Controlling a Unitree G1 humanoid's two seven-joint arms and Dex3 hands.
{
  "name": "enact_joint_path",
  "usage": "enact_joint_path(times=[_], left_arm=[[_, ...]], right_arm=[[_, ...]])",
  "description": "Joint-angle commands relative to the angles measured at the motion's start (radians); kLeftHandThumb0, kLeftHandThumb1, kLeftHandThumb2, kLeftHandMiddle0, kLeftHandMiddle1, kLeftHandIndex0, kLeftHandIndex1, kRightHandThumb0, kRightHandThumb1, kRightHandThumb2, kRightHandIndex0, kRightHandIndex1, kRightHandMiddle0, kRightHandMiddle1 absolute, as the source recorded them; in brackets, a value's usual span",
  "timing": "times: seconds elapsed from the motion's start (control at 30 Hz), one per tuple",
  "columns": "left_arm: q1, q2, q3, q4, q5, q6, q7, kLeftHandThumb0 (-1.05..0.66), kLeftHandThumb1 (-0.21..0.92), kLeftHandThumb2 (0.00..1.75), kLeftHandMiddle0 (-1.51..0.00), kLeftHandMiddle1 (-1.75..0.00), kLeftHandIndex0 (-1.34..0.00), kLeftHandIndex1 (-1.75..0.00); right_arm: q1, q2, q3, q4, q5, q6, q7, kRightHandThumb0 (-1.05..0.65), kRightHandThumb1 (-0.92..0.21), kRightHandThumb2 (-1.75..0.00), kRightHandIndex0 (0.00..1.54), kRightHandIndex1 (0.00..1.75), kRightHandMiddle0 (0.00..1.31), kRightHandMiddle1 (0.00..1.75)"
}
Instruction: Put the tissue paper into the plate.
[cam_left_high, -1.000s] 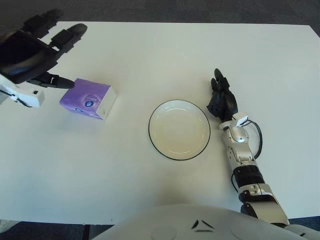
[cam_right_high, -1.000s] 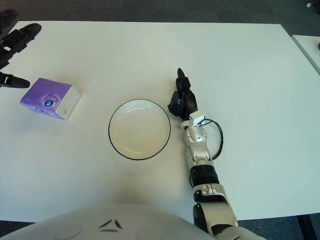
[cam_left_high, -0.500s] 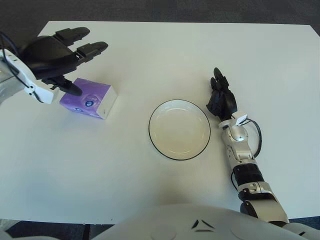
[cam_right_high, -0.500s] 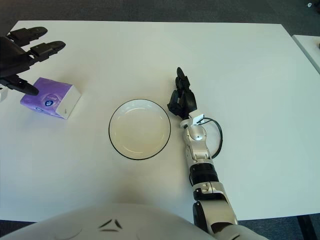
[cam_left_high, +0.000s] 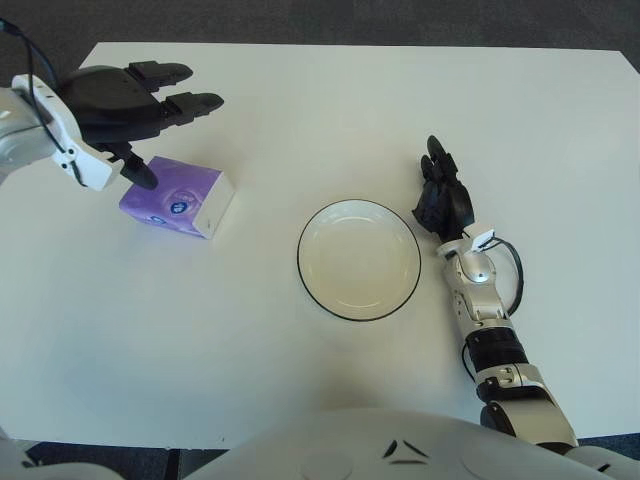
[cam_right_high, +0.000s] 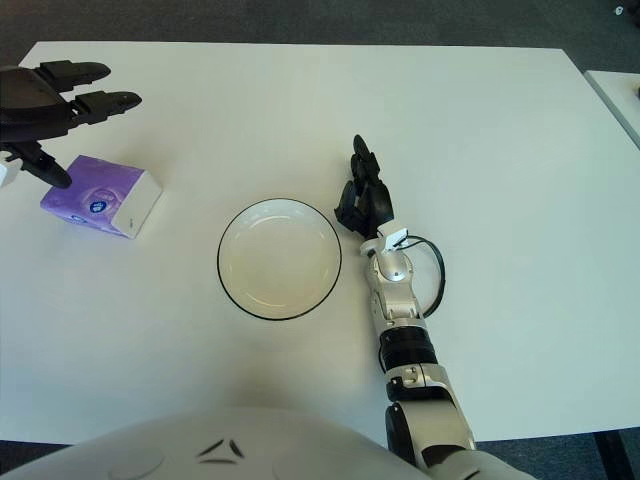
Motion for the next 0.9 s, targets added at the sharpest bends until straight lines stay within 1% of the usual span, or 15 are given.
enact_joint_path(times=[0.0, 0.17, 0.4, 0.5, 0.7, 0.87], left_arm=[[-0.035, 0.005, -0.034, 0.028, 0.001, -0.024, -0.034, -1.03, 0.87, 0.06, 0.0, 0.0, 0.0, 0.0], [-0.036, 0.008, -0.044, 0.041, 0.007, -0.035, -0.04, -1.04, 0.88, 0.05, 0.0, 0.0, 0.0, 0.0], [-0.036, 0.023, -0.057, 0.028, 0.009, -0.02, -0.097, -1.04, 0.89, 0.05, 0.0, 0.0, 0.0, 0.0], [-0.042, 0.031, -0.068, 0.011, -0.002, 0.011, -0.167, -1.04, 0.89, 0.05, 0.0, 0.0, 0.0, 0.0], [-0.05, 0.034, -0.08, -0.026, -0.059, 0.116, -0.354, -1.05, 0.89, 0.04, 0.0, 0.0, 0.0, 0.0], [-0.031, 0.035, -0.065, -0.061, -0.073, 0.145, -0.395, -1.05, 0.88, 0.04, 0.0, 0.0, 0.0, 0.0]], right_arm=[[0.136, 0.008, 0.015, 0.151, -0.021, 0.124, 0.007, -0.85, -0.92, -1.05, 0.0, 0.0, 0.01, 0.0], [0.137, 0.006, 0.014, 0.15, -0.02, 0.124, 0.011, -0.85, -0.92, -1.05, 0.0, 0.0, 0.0, 0.0], [0.14, 0.003, 0.013, 0.148, -0.016, 0.125, 0.016, -0.85, -0.92, -1.05, 0.0, 0.0, 0.01, 0.01], [0.141, 0.001, 0.011, 0.148, -0.013, 0.126, 0.02, -0.85, -0.92, -1.05, 0.0, 0.0, 0.01, 0.01], [0.137, -0.003, 0.01, 0.151, -0.013, 0.128, 0.025, -0.85, -0.92, -1.05, 0.0, 0.0, 0.0, 0.01], [0.133, -0.005, 0.01, 0.157, -0.013, 0.127, 0.03, -0.85, -0.92, -1.05, 0.0, 0.0, 0.0, 0.01]])
